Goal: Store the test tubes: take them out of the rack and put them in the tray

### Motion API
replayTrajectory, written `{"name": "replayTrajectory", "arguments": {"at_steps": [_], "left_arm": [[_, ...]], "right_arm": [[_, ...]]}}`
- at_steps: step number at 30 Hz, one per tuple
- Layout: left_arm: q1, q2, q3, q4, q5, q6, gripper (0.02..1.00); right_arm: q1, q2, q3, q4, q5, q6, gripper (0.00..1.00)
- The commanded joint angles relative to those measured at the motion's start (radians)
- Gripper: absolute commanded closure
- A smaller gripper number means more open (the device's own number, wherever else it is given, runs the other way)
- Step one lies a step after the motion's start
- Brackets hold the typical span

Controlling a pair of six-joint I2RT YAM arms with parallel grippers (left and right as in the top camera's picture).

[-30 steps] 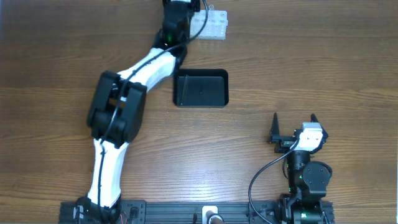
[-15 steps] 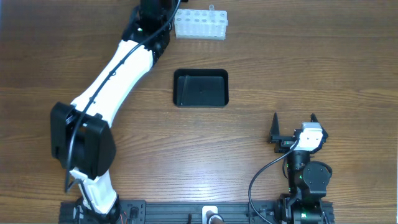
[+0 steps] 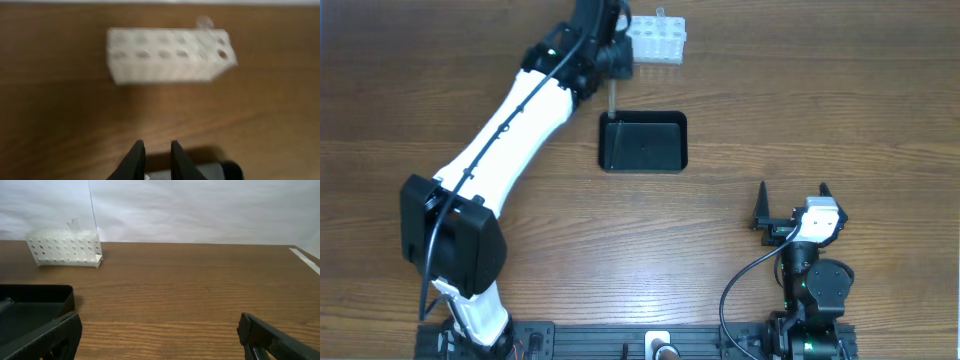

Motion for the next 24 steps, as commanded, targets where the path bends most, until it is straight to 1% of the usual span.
{"name": "replayTrajectory", "arguments": {"at_steps": [1,8,20,24], "left_arm": [[-0.043,-0.003,0.004,-0.008,0.018,-0.008,0.978],[-0.083,0.079,0.004,-0.037,0.018,-0.008,0.976],[-0.084,0.167,0.004,-0.095,0.019,-0.008,0.976],[-0.084,0.187,0.004,-0.115,0.051,-0.008,0.978]], "right_arm": [[-0.006,0.002,-0.005,-0.003,0.009,0.003,0.007],[-0.006,0.002,-0.005,-0.003,0.009,0.003,0.007],[-0.006,0.002,-0.005,-0.003,0.009,0.003,0.009],[-0.006,0.002,-0.005,-0.003,0.009,0.003,0.009]]}}
